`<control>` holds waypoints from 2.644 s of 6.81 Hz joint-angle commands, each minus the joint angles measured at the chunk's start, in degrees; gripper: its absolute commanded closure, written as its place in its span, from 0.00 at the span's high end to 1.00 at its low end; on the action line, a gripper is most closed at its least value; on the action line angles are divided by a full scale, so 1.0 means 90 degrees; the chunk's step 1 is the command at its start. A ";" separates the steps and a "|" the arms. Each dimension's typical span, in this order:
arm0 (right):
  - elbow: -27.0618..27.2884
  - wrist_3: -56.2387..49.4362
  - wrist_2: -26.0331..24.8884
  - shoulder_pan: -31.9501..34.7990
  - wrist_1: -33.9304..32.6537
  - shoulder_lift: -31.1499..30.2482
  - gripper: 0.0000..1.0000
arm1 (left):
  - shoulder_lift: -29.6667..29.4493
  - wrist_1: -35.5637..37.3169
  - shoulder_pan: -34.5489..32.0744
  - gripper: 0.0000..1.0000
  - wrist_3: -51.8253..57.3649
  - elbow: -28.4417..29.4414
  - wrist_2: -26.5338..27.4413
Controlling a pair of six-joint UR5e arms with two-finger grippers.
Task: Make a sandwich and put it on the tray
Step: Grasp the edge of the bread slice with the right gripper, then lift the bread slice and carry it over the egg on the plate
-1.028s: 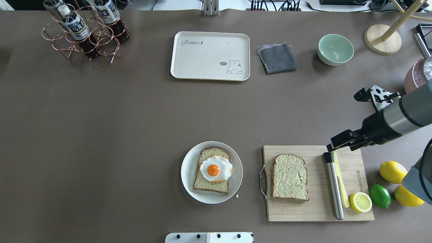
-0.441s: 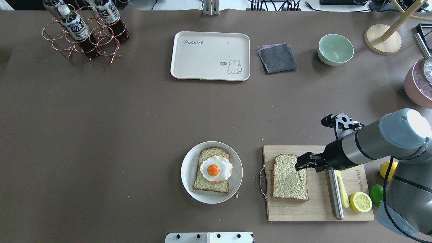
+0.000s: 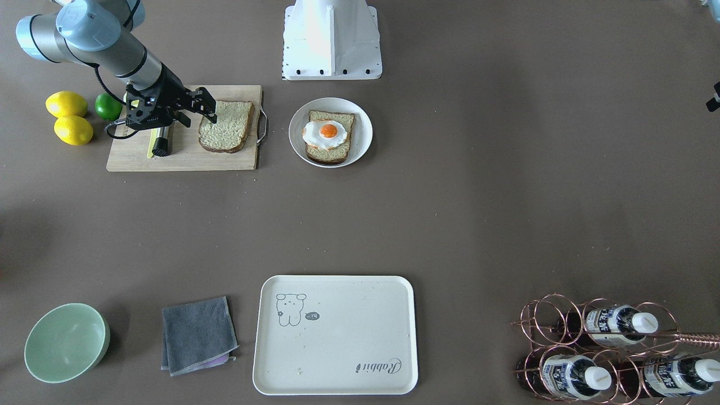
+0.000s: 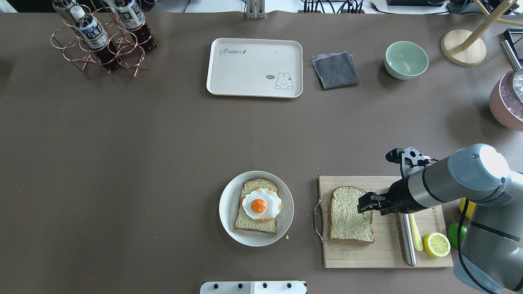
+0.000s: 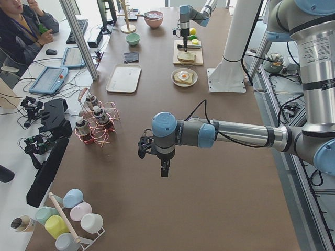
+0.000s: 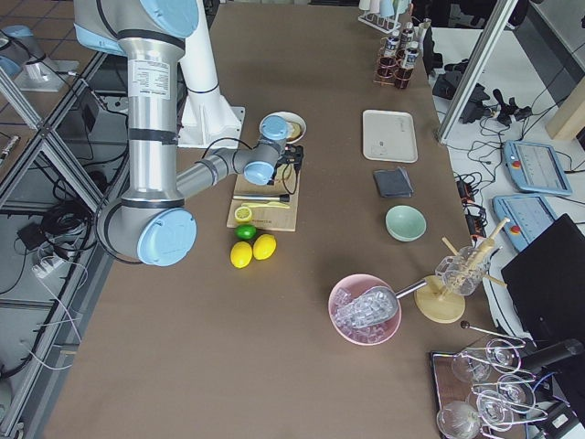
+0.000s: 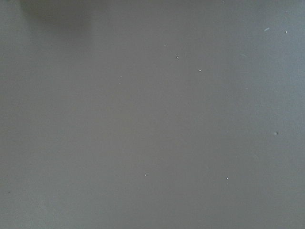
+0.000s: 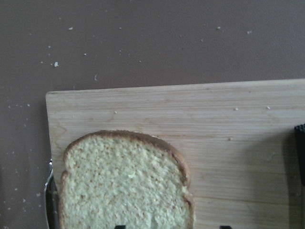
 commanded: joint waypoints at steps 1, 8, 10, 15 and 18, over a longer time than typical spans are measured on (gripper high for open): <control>-0.0077 0.0013 -0.0066 -0.0059 0.0001 0.0038 0.60 | 0.0000 0.0007 0.0000 0.98 0.0000 -0.0047 0.0000; -0.0117 0.0013 0.0041 -0.0059 0.0001 0.0194 0.00 | -0.0009 0.0007 0.0000 0.98 -0.0400 -0.0223 0.0000; 0.0088 0.0013 0.0769 0.0475 0.0020 0.0417 0.00 | -0.0009 0.0007 0.0000 0.98 -0.0400 -0.0242 0.0000; -0.0847 0.1125 0.0755 0.0090 0.0176 0.2477 0.00 | 0.0000 0.0007 -0.0010 0.98 -0.0410 -0.0252 0.0000; -0.1218 0.1175 0.0326 -0.0419 0.0186 0.2762 0.00 | 0.0000 0.0007 -0.0010 0.98 -0.0410 -0.0262 0.0010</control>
